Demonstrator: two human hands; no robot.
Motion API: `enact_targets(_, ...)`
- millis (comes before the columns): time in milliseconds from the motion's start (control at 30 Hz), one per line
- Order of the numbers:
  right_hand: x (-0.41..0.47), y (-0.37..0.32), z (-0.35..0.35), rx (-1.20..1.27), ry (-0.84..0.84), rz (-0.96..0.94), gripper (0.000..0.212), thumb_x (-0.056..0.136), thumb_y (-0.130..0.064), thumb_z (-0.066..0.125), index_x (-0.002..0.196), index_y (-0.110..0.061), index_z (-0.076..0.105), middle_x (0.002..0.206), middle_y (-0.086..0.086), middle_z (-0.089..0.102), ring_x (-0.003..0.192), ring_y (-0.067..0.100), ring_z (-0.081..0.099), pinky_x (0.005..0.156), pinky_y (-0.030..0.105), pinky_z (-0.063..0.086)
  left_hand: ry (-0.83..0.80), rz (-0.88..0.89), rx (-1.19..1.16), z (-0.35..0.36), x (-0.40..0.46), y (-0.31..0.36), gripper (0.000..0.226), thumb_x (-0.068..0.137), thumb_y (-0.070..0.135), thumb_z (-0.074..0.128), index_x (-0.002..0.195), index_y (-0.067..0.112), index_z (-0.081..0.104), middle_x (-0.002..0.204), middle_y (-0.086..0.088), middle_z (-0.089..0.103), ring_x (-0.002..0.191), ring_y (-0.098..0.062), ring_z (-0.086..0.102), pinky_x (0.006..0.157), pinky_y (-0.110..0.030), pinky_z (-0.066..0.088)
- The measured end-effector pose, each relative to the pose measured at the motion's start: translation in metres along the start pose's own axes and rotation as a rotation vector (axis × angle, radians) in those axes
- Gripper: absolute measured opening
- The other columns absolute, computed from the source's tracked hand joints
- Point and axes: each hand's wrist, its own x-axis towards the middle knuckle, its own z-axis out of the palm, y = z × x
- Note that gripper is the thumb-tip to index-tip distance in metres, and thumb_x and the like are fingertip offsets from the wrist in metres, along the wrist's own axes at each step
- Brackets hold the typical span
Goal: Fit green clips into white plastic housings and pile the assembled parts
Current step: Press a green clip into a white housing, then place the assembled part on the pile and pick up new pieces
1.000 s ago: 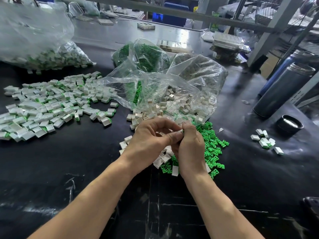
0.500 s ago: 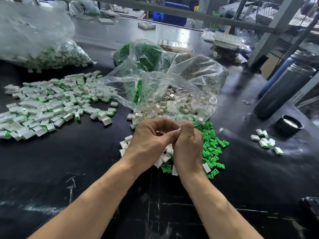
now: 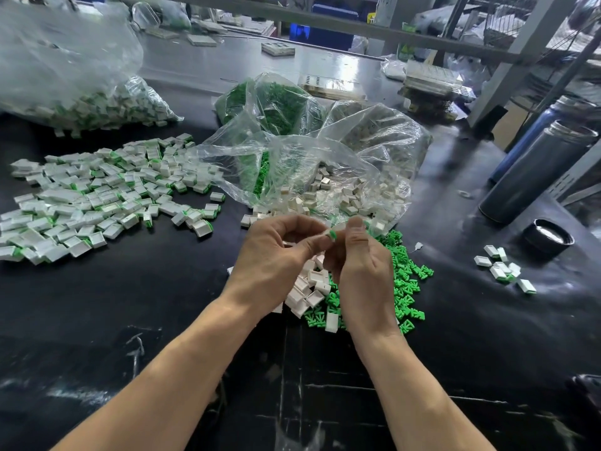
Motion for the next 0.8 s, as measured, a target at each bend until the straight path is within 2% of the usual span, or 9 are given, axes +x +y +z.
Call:
enact_targets(67,-0.001,-0.002,-0.005,0.02,-0.033,-0.043,0.047,0.103,-0.054,0.046,0.078,-0.021,0.068,0.067,-0.004,0.063,0.059,0.012,0.052,0.061,0.038,0.038,0.015,0.005,-0.015,-0.003,0.001,0.0,0.007,0.087,0.01,0.079,0.093,0.012,0.077,0.079,0.006,0.076,0.072,0.0,0.067,0.068,-0.014,0.05)
enact_targets(200,-0.001,-0.005,-0.009,-0.017,-0.062,-0.107,0.016,0.098,-0.038,0.065,0.091,-0.026,0.071,0.081,-0.004,0.072,0.072,0.011,0.065,0.067,0.035,0.051,0.021,0.016,-0.008,-0.007,0.001,0.0,0.007,0.088,0.006,0.077,0.093,0.011,0.077,0.079,0.005,0.077,0.072,-0.001,0.068,0.069,-0.014,0.052)
enact_targets(267,-0.001,-0.005,-0.009,-0.042,-0.053,-0.112,0.008,0.098,-0.032,0.069,0.093,-0.026,0.071,0.084,-0.004,0.074,0.076,0.013,0.069,0.069,0.035,0.057,0.021,0.025,0.012,-0.008,0.001,0.0,0.009,0.088,0.007,0.078,0.095,0.013,0.076,0.082,0.004,0.077,0.075,-0.003,0.07,0.07,-0.015,0.054)
enact_targets(367,0.0,-0.004,-0.01,-0.072,-0.046,-0.106,0.008,0.099,-0.029,0.069,0.093,-0.025,0.071,0.085,-0.005,0.075,0.078,0.012,0.071,0.071,0.033,0.059,0.009,0.029,0.072,-0.008,-0.001,0.0,0.018,0.086,0.011,0.081,0.101,0.018,0.074,0.086,0.005,0.076,0.08,-0.007,0.072,0.074,-0.021,0.059)
enact_targets(433,-0.001,-0.004,-0.01,-0.085,-0.045,-0.105,0.008,0.099,-0.028,0.07,0.093,-0.024,0.072,0.084,-0.005,0.075,0.078,0.012,0.071,0.071,0.031,0.059,0.007,0.049,0.155,-0.007,-0.001,-0.002,0.018,0.085,0.016,0.082,0.099,0.023,0.073,0.084,0.008,0.074,0.077,-0.007,0.069,0.071,-0.024,0.057)
enact_targets(567,-0.002,-0.004,-0.009,-0.134,-0.013,-0.101,0.009,0.099,-0.025,0.069,0.091,-0.022,0.072,0.08,-0.007,0.074,0.073,0.008,0.068,0.066,0.023,0.054,0.027,0.12,0.301,-0.009,-0.001,-0.004,0.014,0.085,0.028,0.083,0.095,0.031,0.073,0.082,0.015,0.069,0.069,-0.003,0.06,0.062,-0.016,0.047)
enact_targets(700,-0.002,-0.003,-0.008,-0.157,0.001,-0.083,0.011,0.1,-0.027,0.068,0.089,-0.023,0.071,0.078,-0.007,0.072,0.071,0.01,0.067,0.064,0.025,0.054,0.071,0.184,0.456,-0.01,-0.003,-0.002,0.016,0.083,0.032,0.084,0.097,0.033,0.075,0.09,0.021,0.06,0.076,-0.007,0.059,0.065,-0.017,0.049)
enact_targets(800,0.001,-0.002,-0.011,-0.175,0.024,-0.061,0.014,0.099,-0.03,0.068,0.086,-0.026,0.07,0.077,-0.009,0.072,0.07,0.011,0.066,0.064,0.025,0.053,0.085,0.197,0.519,-0.017,-0.001,-0.001,0.016,0.085,0.032,0.08,0.1,0.031,0.074,0.095,0.022,0.058,0.078,0.0,0.057,0.069,-0.012,0.048)
